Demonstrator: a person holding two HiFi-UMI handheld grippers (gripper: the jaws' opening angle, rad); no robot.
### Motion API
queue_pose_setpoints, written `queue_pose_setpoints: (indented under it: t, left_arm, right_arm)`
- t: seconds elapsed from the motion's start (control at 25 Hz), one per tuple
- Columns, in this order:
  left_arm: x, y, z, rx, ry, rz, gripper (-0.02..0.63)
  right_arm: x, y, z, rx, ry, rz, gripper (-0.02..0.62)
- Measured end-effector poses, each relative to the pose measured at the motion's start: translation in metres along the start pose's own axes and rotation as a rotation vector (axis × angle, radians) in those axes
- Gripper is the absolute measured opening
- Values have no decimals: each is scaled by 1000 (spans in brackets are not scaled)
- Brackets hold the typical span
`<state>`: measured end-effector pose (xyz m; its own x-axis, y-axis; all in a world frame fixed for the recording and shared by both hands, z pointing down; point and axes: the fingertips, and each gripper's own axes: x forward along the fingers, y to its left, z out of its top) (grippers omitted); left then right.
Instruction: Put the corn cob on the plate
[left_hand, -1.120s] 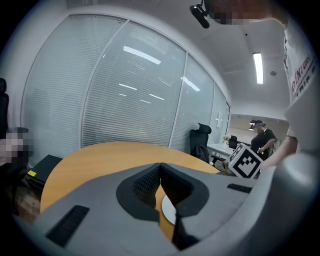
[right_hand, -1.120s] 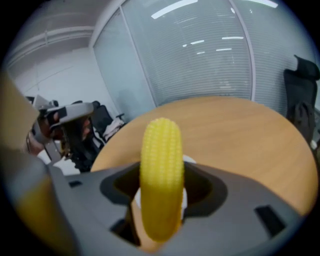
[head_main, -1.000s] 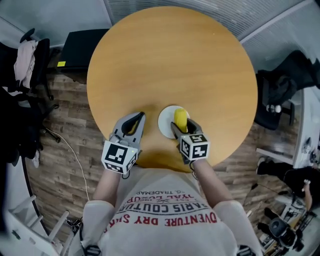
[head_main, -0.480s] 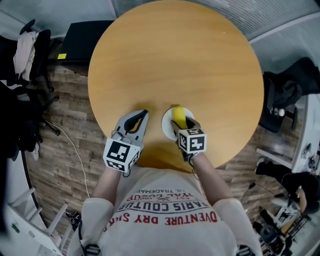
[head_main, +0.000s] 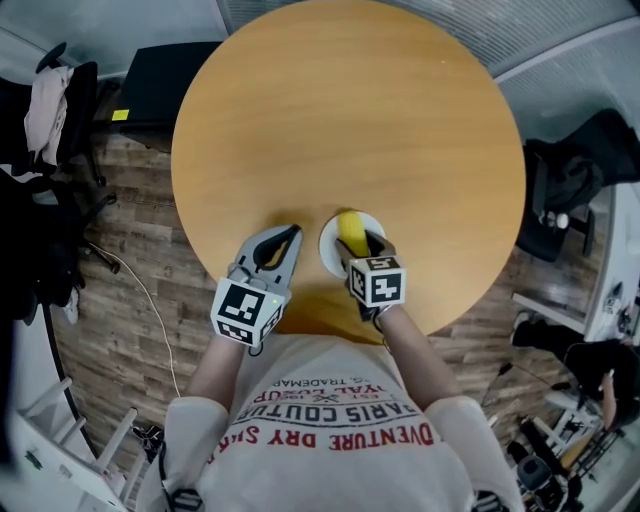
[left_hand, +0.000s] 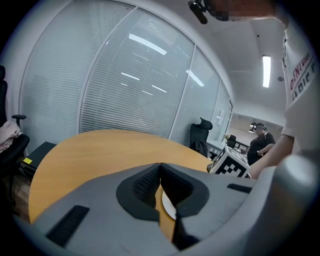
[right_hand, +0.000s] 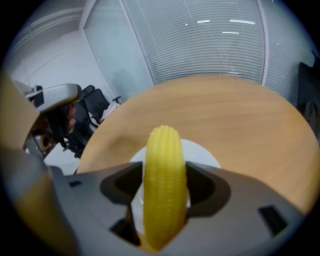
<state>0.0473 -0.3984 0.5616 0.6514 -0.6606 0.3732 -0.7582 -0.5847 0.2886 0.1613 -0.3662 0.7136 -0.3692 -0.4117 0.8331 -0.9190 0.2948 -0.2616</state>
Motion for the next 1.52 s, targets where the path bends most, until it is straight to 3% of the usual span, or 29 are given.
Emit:
queue_pose_setpoints:
  t: [0.28, 0.6, 0.64, 0.72, 0.84, 1.28, 1.52]
  left_arm:
    - [-10, -8, 1, 13, -6, 17, 35]
    - [-27, -39, 14, 38, -43, 24, 35]
    - [-30, -44, 16, 43, -52, 25, 35]
    - [-37, -52, 20, 57, -67, 31, 35]
    - [-50, -62, 30, 81, -98, 58, 35]
    - [-99, -77, 87, 156, -267, 158, 35]
    - [-107, -102, 100, 201, -301, 159, 35]
  right_arm:
    - [-18, 0, 7, 32, -51, -8, 270]
    - [-69, 12, 35, -78, -187, -19, 264]
    - [-79, 13, 40, -84, -218, -22, 234]
    - [-100, 13, 48, -87, -280, -42, 91]
    - [-130, 13, 56, -77, -368, -55, 59]
    - [-229, 40, 88, -207, -717, 45, 35]
    - [-267, 39, 87, -229, -808, 80, 32]
